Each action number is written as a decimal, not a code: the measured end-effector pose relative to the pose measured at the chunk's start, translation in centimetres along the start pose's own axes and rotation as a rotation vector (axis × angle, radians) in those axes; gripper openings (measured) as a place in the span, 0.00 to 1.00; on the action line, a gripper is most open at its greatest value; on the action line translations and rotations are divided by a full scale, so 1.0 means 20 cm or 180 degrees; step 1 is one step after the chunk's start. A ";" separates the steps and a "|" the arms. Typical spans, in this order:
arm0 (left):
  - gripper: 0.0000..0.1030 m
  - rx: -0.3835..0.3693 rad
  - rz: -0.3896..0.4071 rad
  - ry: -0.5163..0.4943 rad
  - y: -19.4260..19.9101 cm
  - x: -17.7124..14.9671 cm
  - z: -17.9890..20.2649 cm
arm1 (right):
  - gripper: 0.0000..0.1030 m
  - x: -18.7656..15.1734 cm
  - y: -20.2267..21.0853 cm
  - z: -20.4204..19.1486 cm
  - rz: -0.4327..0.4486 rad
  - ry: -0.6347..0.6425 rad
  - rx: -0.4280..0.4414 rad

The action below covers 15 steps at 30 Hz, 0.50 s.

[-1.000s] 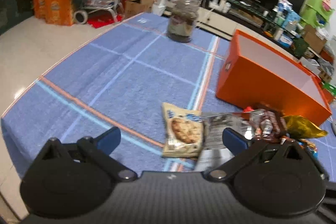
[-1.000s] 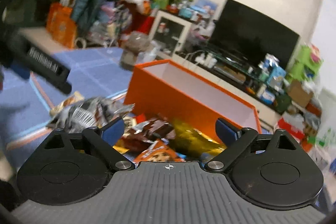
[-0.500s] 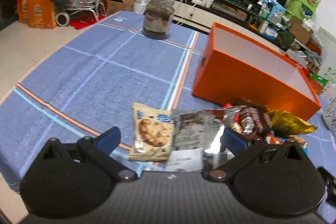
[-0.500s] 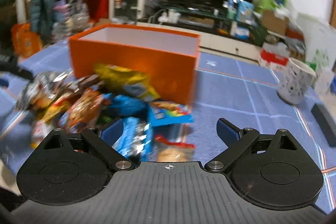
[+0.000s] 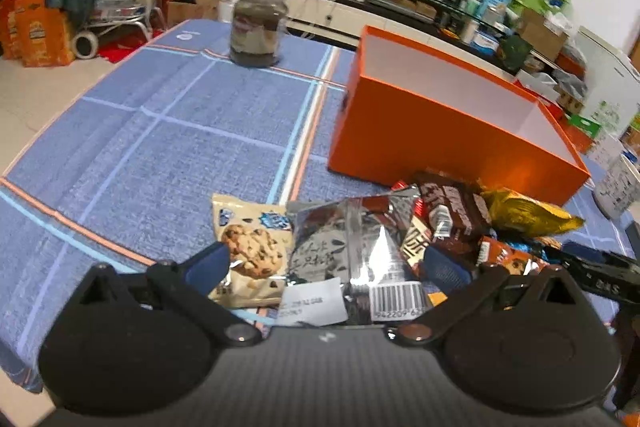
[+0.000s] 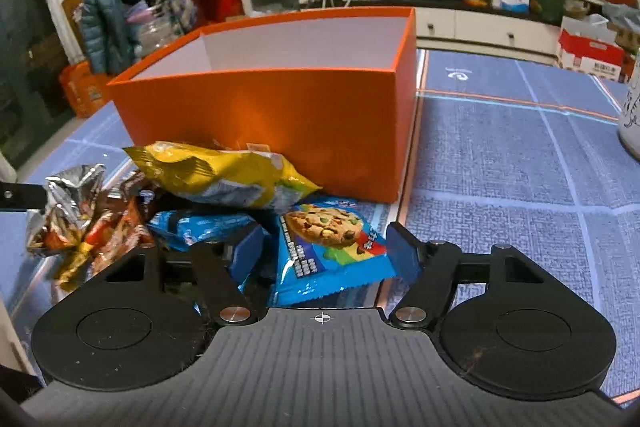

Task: Organize snacks
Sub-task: 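Grasp the silver barcode bag with the left tool while the right tool grasps the blue cookie packet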

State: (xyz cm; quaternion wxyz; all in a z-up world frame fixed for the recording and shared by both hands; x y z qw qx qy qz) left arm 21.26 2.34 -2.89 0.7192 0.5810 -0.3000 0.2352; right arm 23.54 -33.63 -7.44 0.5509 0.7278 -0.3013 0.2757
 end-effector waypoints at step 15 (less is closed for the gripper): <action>1.00 0.0048 -0.0083 -0.0103 -0.05 0.00 0.05 | 0.81 0.03 -0.15 0.06 -0.0328 -0.0052 0.0225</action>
Point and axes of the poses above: each gripper's, at about its wrist camera, not at the fingertips, and y roughly against the way its jaws point, z to its right, x to its top, the point moved 5 cm from there along -y, roughly the way its jaws point, and after that the axes turned 7 degrees about -y, right-handed, at the moved point
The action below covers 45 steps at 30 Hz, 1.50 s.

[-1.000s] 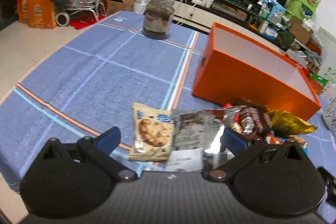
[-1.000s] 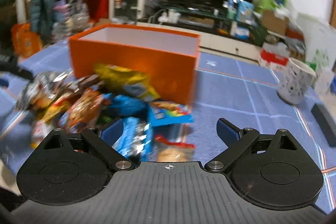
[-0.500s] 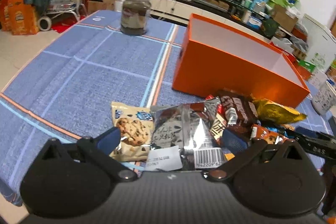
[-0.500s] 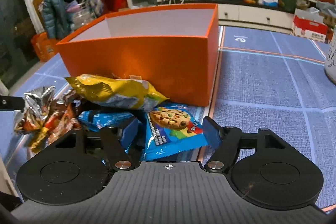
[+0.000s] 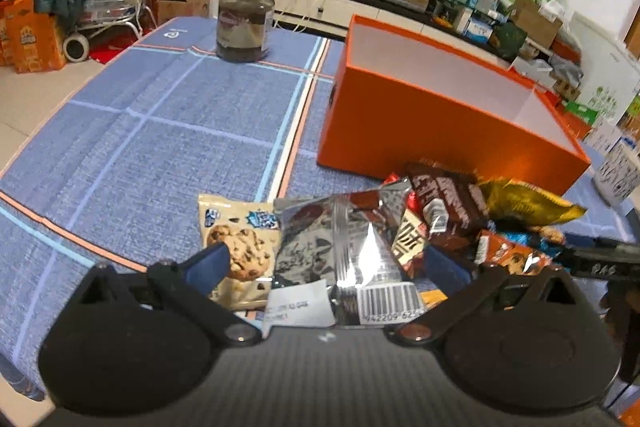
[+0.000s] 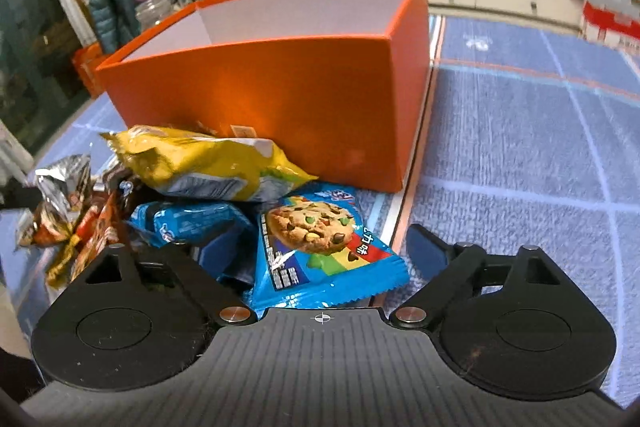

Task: Organize snacks
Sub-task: 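Grasp the silver barcode bag with the left tool while the right tool grasps the blue cookie packet, then lift both packets over the orange box and open both tools to drop them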

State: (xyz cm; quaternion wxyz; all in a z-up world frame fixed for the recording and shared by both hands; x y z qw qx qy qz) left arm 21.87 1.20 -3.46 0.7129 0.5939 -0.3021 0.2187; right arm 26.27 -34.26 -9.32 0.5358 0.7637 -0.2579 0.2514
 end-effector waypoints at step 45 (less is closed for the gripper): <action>0.59 0.0502 0.0173 -0.0521 0.05 0.03 0.16 | 0.47 -0.03 0.22 -0.25 0.0169 0.0545 -0.1089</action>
Point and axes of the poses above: each gripper's, at about its wrist camera, not at the fingertips, and y roughly against the way its jaws point, z to its right, x to its top, the point moved 5 cm from there along -y, roughly the way its jaws point, and after that the axes turned 7 degrees about -y, right-handed, at the moved point
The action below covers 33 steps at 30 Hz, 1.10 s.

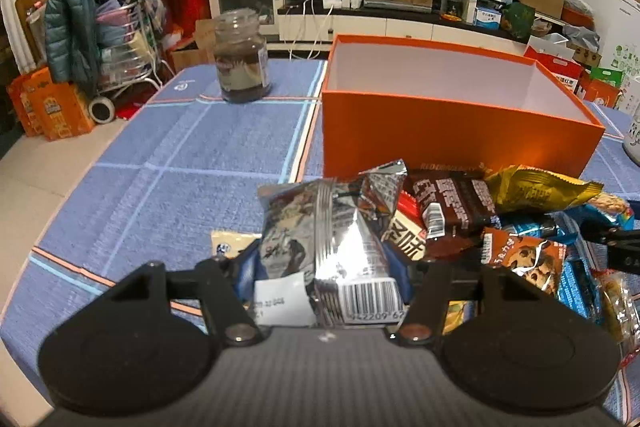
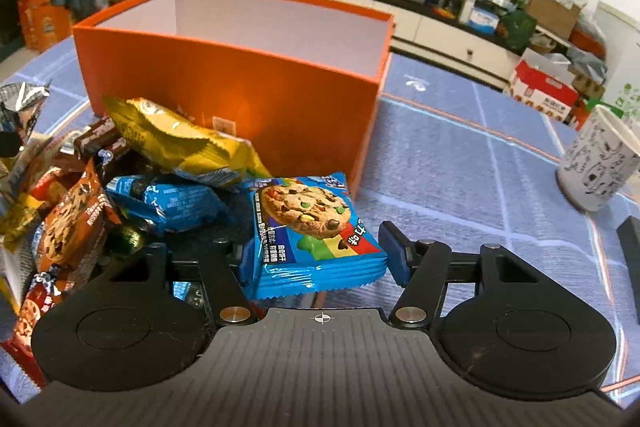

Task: Organize snacks
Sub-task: 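Lift both packets over the orange box and open both tools to drop them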

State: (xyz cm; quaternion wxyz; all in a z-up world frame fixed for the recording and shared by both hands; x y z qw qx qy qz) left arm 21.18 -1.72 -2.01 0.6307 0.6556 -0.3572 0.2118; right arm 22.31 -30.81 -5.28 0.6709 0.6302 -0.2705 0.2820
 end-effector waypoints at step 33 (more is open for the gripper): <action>0.59 0.0074 0.0288 0.0123 0.17 0.09 -0.02 | 0.47 0.20 0.32 0.14 0.0568 -0.0466 0.0090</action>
Point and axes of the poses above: each gripper's, at about its wrist camera, not at the fingertips, and y roughly against the way its jaws point, z to its right, x to its top, the point moved 5 cm from there along -y, roughly the way its jaws point, and after that the axes turned 7 degrees about -y, right-handed, at the moved point
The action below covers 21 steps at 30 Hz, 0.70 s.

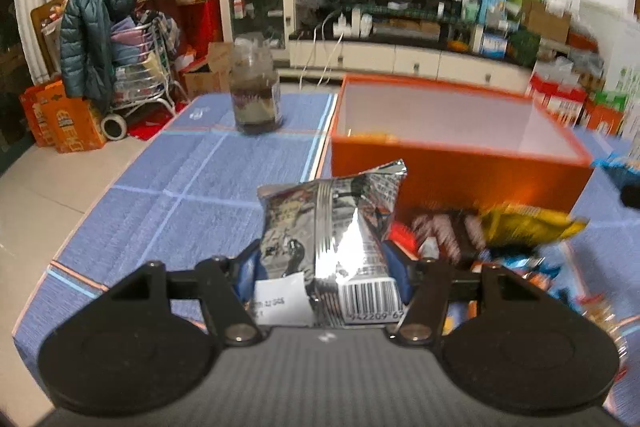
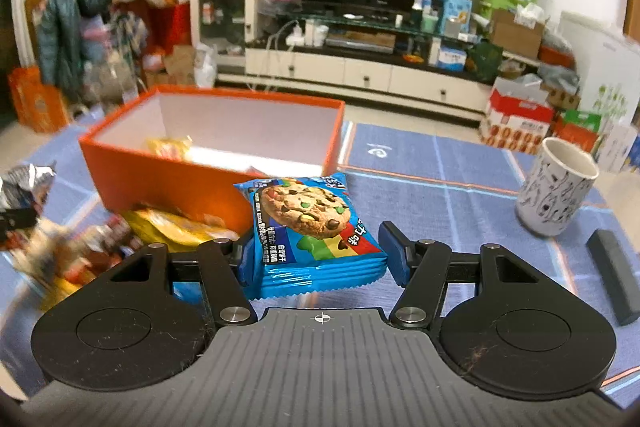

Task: Organize snacks
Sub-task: 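Lift both packets over the orange box and open both tools to drop them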

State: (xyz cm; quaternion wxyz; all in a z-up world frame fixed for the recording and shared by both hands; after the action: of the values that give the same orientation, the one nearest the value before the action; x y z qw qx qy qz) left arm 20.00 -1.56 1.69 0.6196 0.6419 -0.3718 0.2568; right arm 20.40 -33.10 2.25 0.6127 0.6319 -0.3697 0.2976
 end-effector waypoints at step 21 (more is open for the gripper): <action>0.59 -0.0165 0.0177 -0.0192 -0.41 0.60 0.24 | 0.47 0.34 -0.40 -0.20 -0.0003 0.0114 0.0038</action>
State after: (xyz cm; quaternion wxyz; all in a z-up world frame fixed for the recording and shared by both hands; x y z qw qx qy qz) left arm 33.05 -8.67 5.74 0.6171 0.6224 -0.4146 0.2447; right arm 31.09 -29.97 3.66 0.6156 0.6303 -0.3566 0.3108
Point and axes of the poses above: each gripper's, at about its wrist camera, not at the fingertips, and y roughly against the way its jaws point, z to its right, x to its top, the point moved 5 cm from there along -y, roughly the way its jaws point, and after that the axes turned 7 degrees about -y, right-handed, at the moved point
